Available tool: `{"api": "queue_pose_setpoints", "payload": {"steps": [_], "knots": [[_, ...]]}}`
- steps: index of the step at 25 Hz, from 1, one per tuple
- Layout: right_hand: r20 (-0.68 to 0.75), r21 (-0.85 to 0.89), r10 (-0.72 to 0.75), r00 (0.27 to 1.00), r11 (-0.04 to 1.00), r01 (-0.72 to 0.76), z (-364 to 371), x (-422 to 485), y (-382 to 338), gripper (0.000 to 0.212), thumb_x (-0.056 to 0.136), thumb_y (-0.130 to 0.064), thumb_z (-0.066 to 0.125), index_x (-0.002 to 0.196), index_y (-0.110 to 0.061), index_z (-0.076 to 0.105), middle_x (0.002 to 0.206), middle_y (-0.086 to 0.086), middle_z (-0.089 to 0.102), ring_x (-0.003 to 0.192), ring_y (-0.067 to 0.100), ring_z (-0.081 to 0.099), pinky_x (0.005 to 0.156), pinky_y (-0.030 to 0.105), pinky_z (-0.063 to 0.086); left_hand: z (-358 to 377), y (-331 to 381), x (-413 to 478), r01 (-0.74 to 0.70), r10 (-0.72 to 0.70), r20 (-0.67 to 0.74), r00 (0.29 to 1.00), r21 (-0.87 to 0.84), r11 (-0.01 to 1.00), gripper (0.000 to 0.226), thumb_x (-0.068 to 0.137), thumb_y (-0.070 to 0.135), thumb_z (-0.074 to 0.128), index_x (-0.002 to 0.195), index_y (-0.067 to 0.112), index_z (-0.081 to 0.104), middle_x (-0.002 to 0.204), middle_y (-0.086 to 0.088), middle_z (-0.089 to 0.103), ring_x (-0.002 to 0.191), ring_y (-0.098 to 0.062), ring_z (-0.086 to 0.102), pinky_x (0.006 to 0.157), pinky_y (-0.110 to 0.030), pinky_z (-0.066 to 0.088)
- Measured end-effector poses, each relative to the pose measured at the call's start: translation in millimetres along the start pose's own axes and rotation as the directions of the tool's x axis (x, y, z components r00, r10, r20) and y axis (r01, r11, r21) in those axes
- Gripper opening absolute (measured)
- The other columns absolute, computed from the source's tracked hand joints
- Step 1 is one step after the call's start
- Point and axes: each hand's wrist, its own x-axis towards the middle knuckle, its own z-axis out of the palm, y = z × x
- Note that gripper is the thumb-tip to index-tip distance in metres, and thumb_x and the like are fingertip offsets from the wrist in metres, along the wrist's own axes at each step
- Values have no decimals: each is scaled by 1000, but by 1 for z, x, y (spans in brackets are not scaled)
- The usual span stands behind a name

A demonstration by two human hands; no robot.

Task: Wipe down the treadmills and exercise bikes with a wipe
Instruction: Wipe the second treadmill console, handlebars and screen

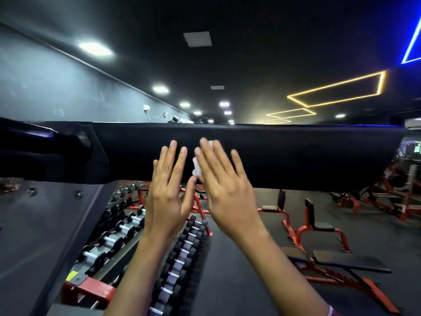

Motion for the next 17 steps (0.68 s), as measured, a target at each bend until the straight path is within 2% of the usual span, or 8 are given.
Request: {"api": "queue_pose_setpoints", "payload": {"steps": [2,5,7,9,11,13,15,17], "knots": [[9,-66,-42,999,997,43,-6,-21,13,53,91,-8,52,143,-7,42,152,7,34,143,19,27,118,40,14,-1,-5,-2,-19,20,14,1000,-2,1000,54,96,26,44,143,1,35,153,-12,24,144,-24,18,119,-31,9],[-134,-78,194,972,976,-206,-11,-10,17,52,94,-5,47,144,-4,36,153,9,28,143,19,20,119,42,9,0,-8,-3,-45,45,13,999,-3,999,53,97,27,43,143,1,34,153,-13,24,145,-24,17,119,-32,10],[-138,-18,272,952,961,-277,-6,16,5,58,91,-2,48,146,-3,32,155,11,25,145,21,14,119,43,4,1,-9,-4,-57,57,8,998,-4,998,53,97,27,44,143,1,34,153,-12,24,145,-23,17,119,-34,12],[-45,9,127,991,992,-127,0,20,-5,58,89,-5,48,146,-4,35,155,11,28,145,25,17,120,43,7,2,-8,-6,-58,58,-1,998,-14,998,53,97,25,45,143,1,33,152,-12,24,145,-23,17,119,-35,12],[32,26,-19,999,999,18,-3,-2,1,51,94,-7,43,145,-6,39,154,8,31,145,23,22,120,40,11,4,-5,-8,-52,52,-10,999,-24,998,53,97,24,45,142,0,33,152,-13,24,145,-23,17,119,-34,12],[28,-36,-31,999,999,32,-14,-32,21,44,101,-11,31,144,-8,39,153,6,32,144,19,24,119,40,13,7,-1,-9,-50,50,-20,999,-24,998,53,97,25,44,141,-3,34,151,-16,25,144,-24,18,119,-34,12],[-38,-104,110,993,988,-114,-29,-50,44,45,101,-12,29,146,-8,34,154,8,29,145,18,19,119,43,10,11,5,-8,-56,55,-29,998,-29,998,53,99,28,42,140,-6,35,150,-17,25,143,-26,19,119,-34,11],[-161,-57,332,929,937,-345,-41,-44,58,47,101,-11,34,146,-3,28,155,12,24,146,18,10,120,42,5,16,15,-6,-62,60,-40,997,-48,997,52,100,28,41,139,-6,36,150,-17,26,143,-26,20,119,-35,12]]}}
